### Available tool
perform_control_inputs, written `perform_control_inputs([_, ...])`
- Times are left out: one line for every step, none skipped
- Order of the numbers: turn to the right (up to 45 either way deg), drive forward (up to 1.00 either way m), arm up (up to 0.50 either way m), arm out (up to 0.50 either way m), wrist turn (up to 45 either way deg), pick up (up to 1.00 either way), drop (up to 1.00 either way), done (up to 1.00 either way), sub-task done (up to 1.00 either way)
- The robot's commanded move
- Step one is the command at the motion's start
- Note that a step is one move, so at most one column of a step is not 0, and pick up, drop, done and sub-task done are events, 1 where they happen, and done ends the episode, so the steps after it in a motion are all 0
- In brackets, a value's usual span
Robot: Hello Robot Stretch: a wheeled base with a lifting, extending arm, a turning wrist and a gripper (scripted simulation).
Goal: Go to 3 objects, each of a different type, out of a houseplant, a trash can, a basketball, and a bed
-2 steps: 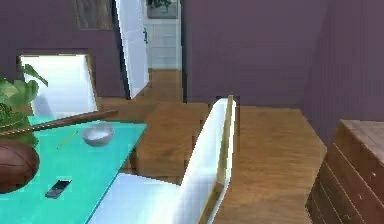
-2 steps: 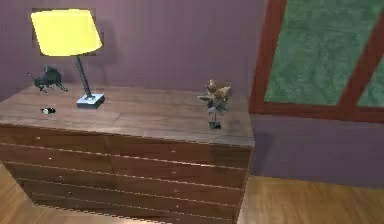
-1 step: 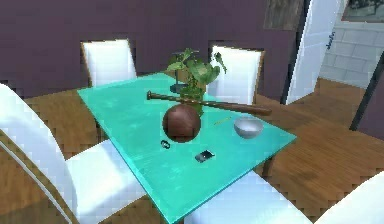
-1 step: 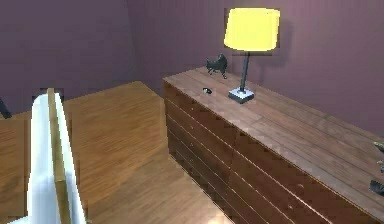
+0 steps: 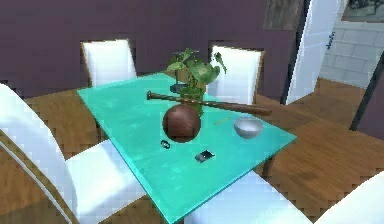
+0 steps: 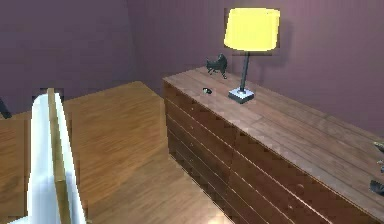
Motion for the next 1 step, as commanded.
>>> perform_control_inputs([-45.0, 0.00, 0.00, 0.00, 0.0, 0.00, 0.00, 0.00, 0.00])
